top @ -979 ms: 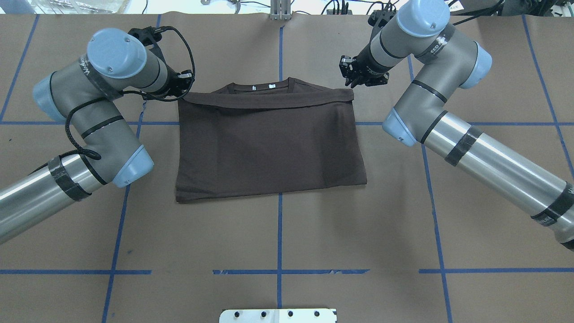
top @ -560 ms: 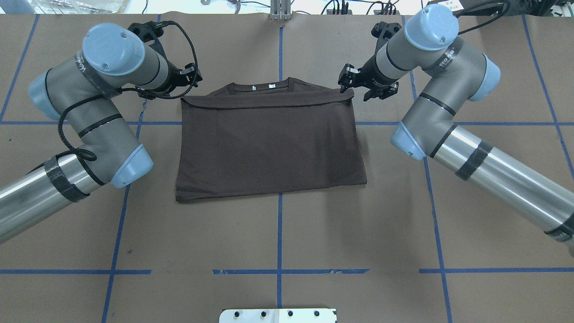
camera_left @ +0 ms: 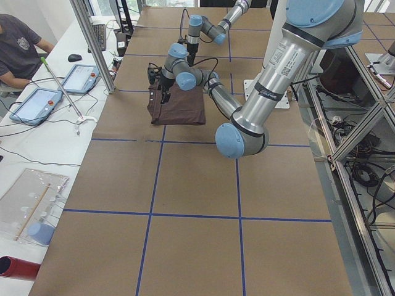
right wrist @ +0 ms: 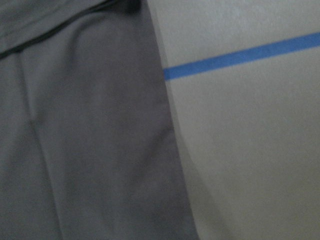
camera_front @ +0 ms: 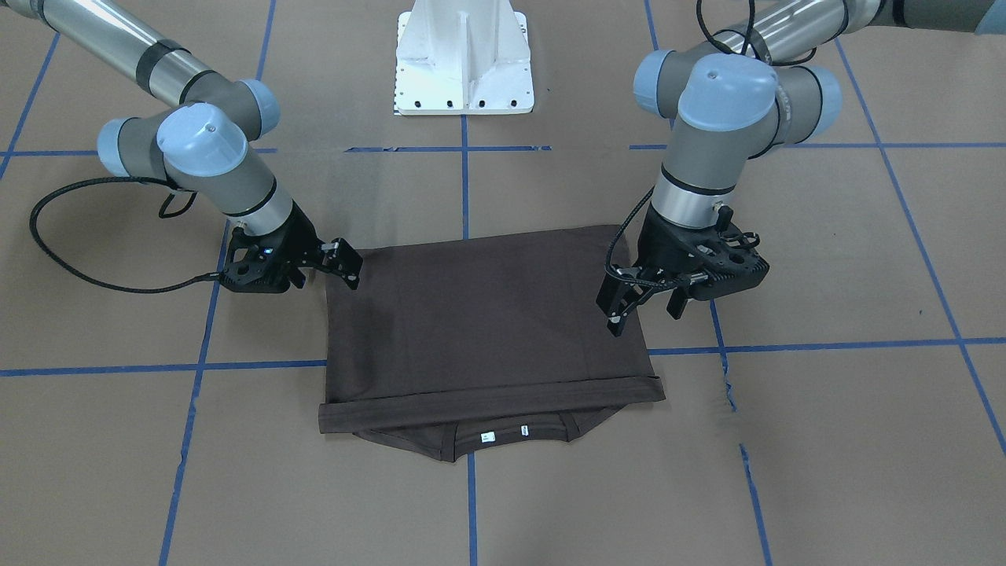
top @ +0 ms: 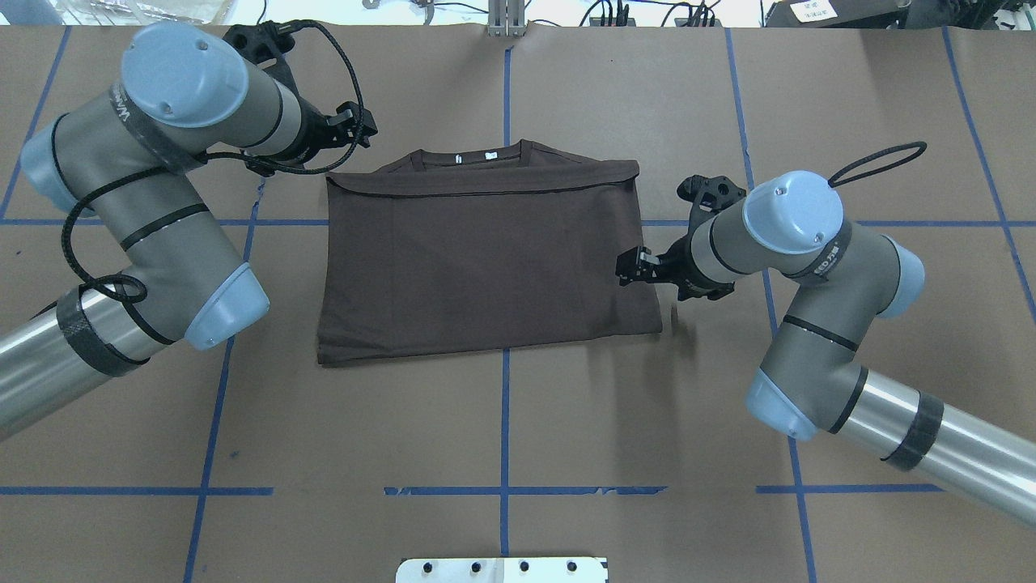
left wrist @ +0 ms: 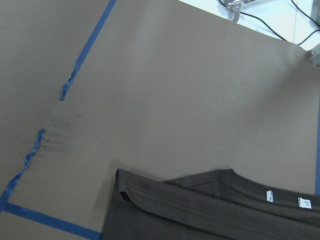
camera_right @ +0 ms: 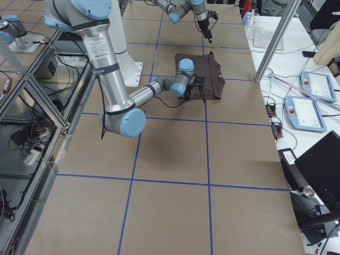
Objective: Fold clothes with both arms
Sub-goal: 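Release the hem and move the right gripper to the folded shirt's side edge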
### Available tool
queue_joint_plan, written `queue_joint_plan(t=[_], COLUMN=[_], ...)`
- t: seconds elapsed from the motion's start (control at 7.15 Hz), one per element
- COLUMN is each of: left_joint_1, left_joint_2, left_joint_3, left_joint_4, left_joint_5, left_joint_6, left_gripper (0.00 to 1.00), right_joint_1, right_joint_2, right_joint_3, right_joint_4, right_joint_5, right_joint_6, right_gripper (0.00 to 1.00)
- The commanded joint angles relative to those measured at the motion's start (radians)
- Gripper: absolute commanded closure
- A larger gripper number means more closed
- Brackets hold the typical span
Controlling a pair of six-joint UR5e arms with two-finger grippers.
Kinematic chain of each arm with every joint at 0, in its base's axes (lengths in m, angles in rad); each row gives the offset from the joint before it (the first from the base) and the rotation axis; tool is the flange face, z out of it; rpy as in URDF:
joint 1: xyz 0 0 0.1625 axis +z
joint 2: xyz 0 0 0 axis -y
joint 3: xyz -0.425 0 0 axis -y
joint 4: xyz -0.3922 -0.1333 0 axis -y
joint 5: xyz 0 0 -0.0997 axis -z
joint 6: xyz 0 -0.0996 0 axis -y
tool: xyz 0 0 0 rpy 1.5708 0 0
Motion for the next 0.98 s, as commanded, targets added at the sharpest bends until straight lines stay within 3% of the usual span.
queue_joint_plan(t=[0.0, 0.14, 0.28, 0.56, 0.84], left_joint_1=[0.0, 0.0, 0.0, 0.0, 0.002], left_joint_2=[0.0, 0.0, 0.0, 0.0, 0.0], left_joint_3=[-0.034, -0.043, -0.043, -0.042, -0.043], left_joint_4=[0.011, 0.021, 0.021, 0.021, 0.021], left_joint_5=[-0.004, -0.004, -0.004, -0.005, -0.005], left_joint_6=[0.0, 0.0, 0.0, -0.003, -0.011], left_gripper=[0.0, 0.0, 0.0, 0.0, 0.0], right_joint_1=[-0.029, -0.03, -0.03, -0.026, -0.048], right_joint_2=[-0.017, -0.011, -0.012, -0.023, -0.147], right_joint_3=[0.012, 0.018, 0.03, 0.053, 0.172], right_joint_4=[-0.006, -0.033, -0.036, -0.038, -0.038], right_joint_5=[-0.006, 0.006, 0.006, 0.006, 0.022], right_joint_6=[0.002, 0.0, 0.0, 0.0, 0.0], right_gripper=[0.44, 0.85, 1.0, 1.0, 1.0])
